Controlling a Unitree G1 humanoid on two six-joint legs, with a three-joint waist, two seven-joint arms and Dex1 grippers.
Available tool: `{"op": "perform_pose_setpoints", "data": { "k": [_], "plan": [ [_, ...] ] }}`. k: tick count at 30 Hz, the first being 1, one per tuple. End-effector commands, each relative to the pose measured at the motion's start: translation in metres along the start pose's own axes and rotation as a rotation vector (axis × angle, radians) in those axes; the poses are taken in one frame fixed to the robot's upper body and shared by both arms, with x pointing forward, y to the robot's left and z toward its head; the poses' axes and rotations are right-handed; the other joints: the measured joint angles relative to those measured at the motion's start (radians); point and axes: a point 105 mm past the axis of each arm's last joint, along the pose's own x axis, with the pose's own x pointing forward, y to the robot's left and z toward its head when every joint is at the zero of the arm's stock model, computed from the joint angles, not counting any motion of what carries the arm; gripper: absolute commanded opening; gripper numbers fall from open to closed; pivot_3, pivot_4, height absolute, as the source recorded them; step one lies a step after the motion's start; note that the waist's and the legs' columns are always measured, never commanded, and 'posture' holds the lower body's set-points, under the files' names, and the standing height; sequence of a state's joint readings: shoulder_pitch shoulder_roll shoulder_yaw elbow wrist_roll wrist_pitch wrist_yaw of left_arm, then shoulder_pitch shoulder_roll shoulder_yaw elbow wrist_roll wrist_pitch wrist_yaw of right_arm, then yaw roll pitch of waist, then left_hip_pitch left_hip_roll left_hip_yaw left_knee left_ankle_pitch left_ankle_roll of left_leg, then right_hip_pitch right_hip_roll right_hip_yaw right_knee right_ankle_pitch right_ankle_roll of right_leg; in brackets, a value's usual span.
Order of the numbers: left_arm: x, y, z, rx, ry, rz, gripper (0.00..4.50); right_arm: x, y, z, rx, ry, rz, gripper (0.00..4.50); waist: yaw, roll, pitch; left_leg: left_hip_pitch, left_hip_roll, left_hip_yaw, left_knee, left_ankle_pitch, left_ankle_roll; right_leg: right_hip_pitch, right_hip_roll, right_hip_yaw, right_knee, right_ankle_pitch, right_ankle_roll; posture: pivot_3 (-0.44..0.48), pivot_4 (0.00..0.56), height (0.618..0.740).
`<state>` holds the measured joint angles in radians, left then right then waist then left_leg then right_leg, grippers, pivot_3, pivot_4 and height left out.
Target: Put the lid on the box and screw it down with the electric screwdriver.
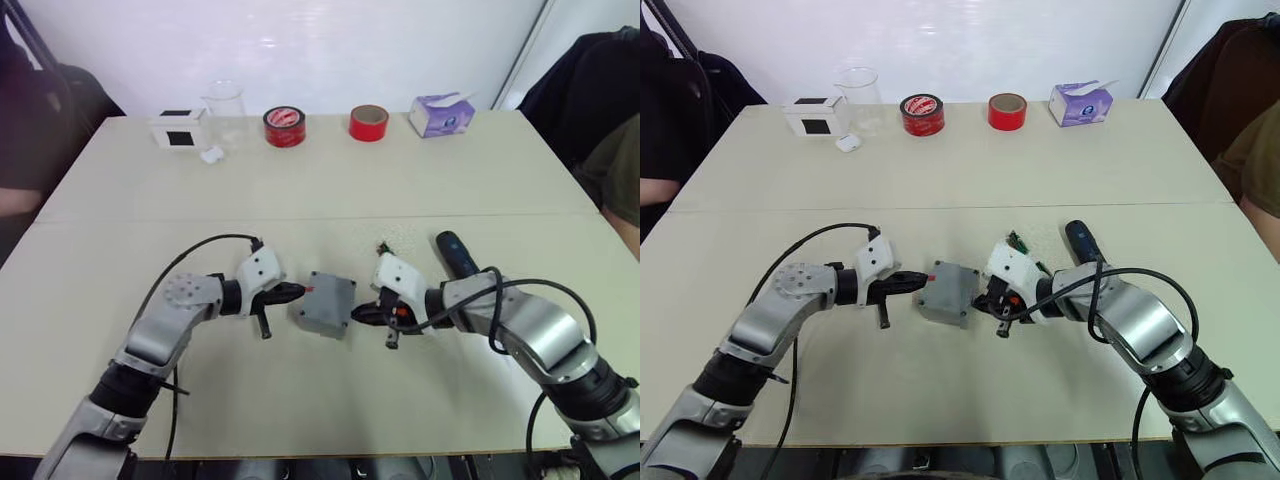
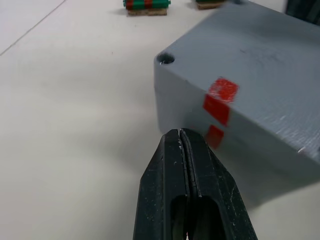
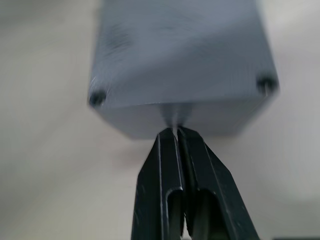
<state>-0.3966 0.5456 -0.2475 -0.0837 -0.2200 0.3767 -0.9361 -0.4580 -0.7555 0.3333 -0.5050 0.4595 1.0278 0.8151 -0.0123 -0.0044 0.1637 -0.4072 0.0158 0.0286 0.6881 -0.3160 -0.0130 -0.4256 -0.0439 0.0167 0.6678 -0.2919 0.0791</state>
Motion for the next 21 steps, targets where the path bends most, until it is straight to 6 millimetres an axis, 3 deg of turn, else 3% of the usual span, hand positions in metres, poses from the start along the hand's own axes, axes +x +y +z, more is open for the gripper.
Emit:
{"op": "perform_pose_setpoints", "data": {
  "k": [1, 6, 12, 16, 21],
  "plan": [
    [0.005, -0.001, 0.010, 0.047, -0.032, -0.014, 0.00, -0.006, 0.008, 0.013, -0.056, -0.034, 0.014, 0.07, 0.000, 0.000, 0.000, 0.000, 0.000, 0.000, 0.001, 0.000, 0.000, 0.000, 0.000, 0.000, 0.000, 0.000, 0.000, 0.000, 0.150, 0.740],
    [-0.013, 0.001, 0.003, 0.041, 0.012, -0.012, 0.00, -0.023, -0.008, 0.007, -0.068, -0.001, -0.068, 0.07, 0.000, 0.000, 0.000, 0.000, 0.000, 0.000, 0.004, 0.000, 0.000, 0.001, 0.000, 0.000, 0.002, 0.000, 0.000, 0.000, 0.150, 0.740],
    [-0.042, -0.021, -0.001, 0.016, 0.052, -0.111, 0.00, -0.031, -0.043, 0.008, -0.037, -0.012, -0.193, 0.07, -0.003, 0.000, 0.000, 0.000, 0.001, -0.001, 0.005, 0.000, 0.000, 0.001, 0.000, 0.000, 0.002, 0.000, 0.000, 0.000, 0.150, 0.740],
    [-0.045, -0.037, 0.002, -0.002, 0.050, -0.187, 0.00, -0.024, -0.054, 0.011, -0.039, -0.033, -0.213, 0.07, 0.001, -0.001, 0.000, 0.000, 0.000, -0.001, 0.008, 0.000, 0.000, 0.002, 0.000, 0.000, 0.004, 0.000, 0.001, 0.000, 0.150, 0.740],
    [-0.035, -0.036, 0.006, -0.018, 0.024, -0.165, 0.00, -0.007, -0.052, 0.013, -0.057, -0.041, -0.168, 0.07, 0.001, -0.001, 0.000, 0.000, 0.000, -0.001, 0.009, 0.000, 0.001, 0.002, 0.000, 0.000, 0.004, 0.001, 0.001, 0.000, 0.150, 0.740]
  ]
}}
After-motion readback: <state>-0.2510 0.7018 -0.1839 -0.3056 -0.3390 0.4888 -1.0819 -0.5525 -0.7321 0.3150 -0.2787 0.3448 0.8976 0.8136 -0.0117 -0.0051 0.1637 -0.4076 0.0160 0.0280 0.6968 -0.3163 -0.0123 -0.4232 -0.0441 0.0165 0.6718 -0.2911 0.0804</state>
